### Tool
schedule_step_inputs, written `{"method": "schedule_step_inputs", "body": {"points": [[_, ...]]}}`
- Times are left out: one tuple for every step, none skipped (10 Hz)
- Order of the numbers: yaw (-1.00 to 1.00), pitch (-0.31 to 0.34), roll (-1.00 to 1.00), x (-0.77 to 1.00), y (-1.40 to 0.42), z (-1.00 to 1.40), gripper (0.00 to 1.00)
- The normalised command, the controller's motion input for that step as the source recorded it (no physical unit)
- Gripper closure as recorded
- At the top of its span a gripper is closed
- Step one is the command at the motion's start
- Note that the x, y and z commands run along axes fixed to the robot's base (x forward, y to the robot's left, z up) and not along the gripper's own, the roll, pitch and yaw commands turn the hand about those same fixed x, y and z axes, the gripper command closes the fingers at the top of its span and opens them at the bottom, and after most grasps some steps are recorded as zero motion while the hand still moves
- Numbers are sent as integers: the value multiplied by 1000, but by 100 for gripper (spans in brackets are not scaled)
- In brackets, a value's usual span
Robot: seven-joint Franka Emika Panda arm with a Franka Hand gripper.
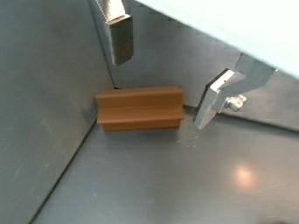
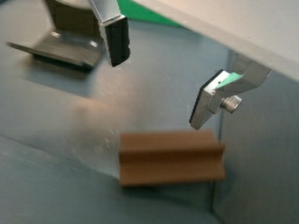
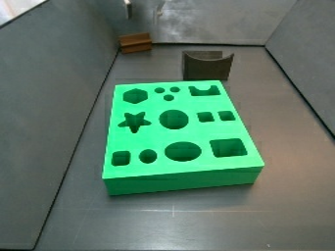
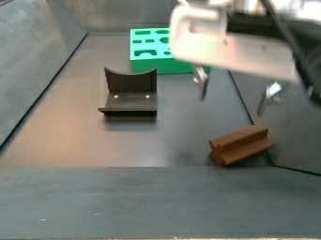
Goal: Pick up the star object. Move up. Place the star object on the fixture. Regrasp the star object. Move to above the board. Insert the star object.
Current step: Pick up the star object.
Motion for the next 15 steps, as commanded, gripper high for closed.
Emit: {"method": "schedule_step_inputs", "body": {"points": [[-729,-101,107,-420,154,-657,0],[-703,-100,77,-483,186,-694,0],[-657,-113,53,-537,237,-694,0],[-560,-111,27,-529,349,-697,0],[-266,-106,74,-300,363,-717,0],[-111,-80,140,0,49,-937,0],[-171,-109,0,151,0,-991,0],[-200,-124,0,240,0,-971,0],[-211,-147,0,263,-23,-937,0],[-243,-154,0,269,-63,-926,0],[-303,-151,0,246,-126,-943,0],[-200,-246,24,0,-140,-597,0],[0,7,0,0,0,0,0],[0,0,0,0,0,0,0],[0,0,0,0,0,0,100]]}}
